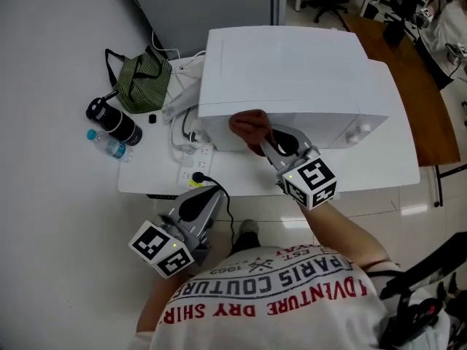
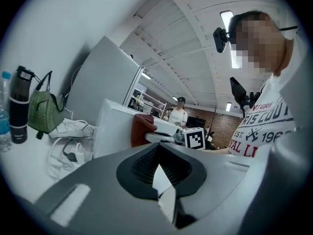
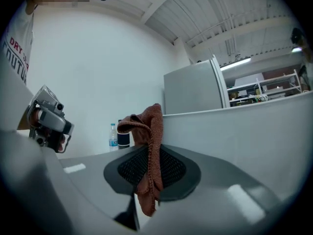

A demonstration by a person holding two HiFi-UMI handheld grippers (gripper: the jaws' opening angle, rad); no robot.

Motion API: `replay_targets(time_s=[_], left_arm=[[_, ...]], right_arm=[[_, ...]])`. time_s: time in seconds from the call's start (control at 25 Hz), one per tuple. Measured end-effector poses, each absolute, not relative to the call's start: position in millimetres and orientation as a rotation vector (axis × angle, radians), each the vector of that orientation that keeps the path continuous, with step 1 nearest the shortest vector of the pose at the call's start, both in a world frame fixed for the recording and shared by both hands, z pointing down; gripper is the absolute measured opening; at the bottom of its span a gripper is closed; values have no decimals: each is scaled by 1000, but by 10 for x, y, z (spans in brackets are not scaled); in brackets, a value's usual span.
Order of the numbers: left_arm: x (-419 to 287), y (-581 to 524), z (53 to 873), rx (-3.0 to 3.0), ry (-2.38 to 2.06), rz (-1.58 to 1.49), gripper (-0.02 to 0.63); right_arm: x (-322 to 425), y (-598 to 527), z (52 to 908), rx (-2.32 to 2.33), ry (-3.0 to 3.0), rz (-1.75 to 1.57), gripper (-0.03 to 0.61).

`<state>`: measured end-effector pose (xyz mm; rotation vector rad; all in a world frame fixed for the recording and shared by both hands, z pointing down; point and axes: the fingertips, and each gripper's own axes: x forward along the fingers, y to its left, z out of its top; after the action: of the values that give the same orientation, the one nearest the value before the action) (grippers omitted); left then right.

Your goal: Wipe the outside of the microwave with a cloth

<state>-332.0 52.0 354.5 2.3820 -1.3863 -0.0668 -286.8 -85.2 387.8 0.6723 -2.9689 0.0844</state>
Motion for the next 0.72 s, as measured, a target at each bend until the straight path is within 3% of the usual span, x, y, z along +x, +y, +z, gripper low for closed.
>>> replay_targets(time_s=[0.72], left_arm=[[-2139,-11,3512,2561,-1007,38,6]], right_arm=[[-860,-1396,3901,1243,-2819,189,48]])
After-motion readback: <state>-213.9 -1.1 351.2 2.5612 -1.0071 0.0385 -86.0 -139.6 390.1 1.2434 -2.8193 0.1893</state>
